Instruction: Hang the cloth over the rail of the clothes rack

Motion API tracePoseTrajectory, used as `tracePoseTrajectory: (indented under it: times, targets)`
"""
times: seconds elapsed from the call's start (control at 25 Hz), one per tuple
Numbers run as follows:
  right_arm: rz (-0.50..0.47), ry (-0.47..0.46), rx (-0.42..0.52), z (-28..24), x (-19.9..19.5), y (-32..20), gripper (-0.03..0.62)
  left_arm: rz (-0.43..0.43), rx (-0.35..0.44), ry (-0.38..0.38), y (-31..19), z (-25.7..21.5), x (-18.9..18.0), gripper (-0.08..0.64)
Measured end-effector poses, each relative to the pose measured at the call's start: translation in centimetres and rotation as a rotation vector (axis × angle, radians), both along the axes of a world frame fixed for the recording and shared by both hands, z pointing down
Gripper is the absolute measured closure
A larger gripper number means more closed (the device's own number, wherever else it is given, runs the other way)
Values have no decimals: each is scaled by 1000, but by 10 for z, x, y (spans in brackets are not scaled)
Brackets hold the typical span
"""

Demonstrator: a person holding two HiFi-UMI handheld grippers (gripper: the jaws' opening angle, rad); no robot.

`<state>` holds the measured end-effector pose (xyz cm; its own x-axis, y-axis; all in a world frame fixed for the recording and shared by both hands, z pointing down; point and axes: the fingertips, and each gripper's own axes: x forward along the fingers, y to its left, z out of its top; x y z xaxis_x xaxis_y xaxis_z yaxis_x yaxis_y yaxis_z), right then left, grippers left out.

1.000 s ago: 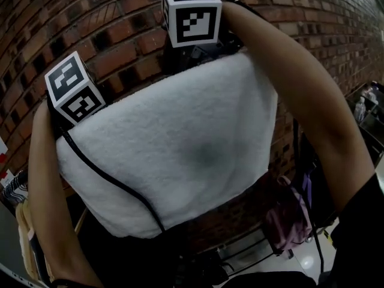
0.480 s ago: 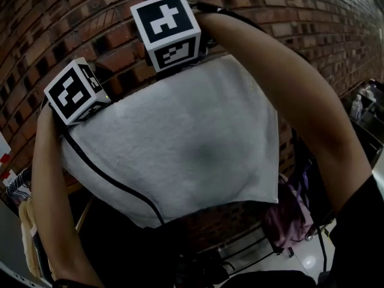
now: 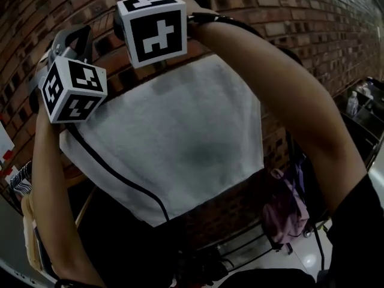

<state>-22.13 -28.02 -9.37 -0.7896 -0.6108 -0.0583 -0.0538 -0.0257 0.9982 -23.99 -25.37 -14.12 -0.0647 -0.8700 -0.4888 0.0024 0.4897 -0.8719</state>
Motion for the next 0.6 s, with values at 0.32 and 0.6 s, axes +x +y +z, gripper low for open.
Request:
tracePoseTrajectory:
  times: [0.32,0.6]
  targets:
    - [-430,-403,-129,-29,30,101,588,357,389,387,117,-34,34,540]
    - [-580,-684,-340,7,66,130,588,518,405,584,158,22,53,540]
